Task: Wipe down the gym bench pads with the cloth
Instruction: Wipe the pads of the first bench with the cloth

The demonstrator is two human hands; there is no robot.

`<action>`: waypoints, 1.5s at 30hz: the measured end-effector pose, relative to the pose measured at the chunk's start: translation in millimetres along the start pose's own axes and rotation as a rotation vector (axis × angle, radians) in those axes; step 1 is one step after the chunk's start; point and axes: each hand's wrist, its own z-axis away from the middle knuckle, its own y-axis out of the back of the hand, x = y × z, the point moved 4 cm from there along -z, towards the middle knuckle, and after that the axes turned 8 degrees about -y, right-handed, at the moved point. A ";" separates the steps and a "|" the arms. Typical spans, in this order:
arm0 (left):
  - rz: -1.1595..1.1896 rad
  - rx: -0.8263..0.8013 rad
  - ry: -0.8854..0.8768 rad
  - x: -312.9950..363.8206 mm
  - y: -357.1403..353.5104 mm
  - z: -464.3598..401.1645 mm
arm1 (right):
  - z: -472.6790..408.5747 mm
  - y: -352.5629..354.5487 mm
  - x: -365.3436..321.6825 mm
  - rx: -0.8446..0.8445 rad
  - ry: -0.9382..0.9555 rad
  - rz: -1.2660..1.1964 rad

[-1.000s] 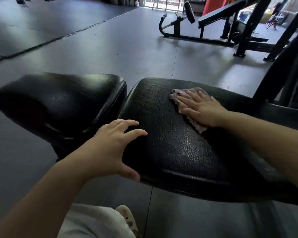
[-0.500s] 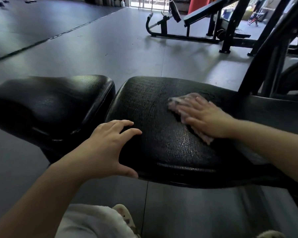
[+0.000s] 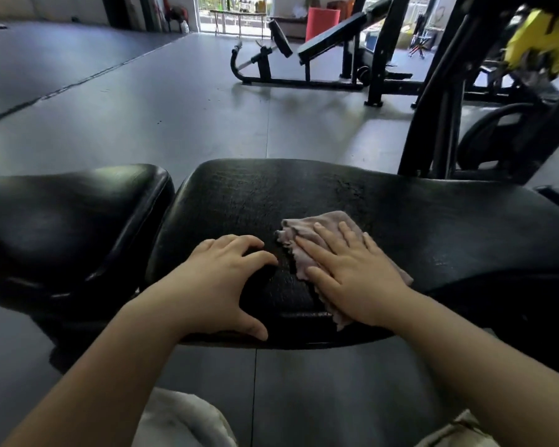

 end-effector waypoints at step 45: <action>0.026 -0.016 -0.095 25.7 0.2 -37.8 | -62.5 8.2 123.9 -0.091 -0.158 0.001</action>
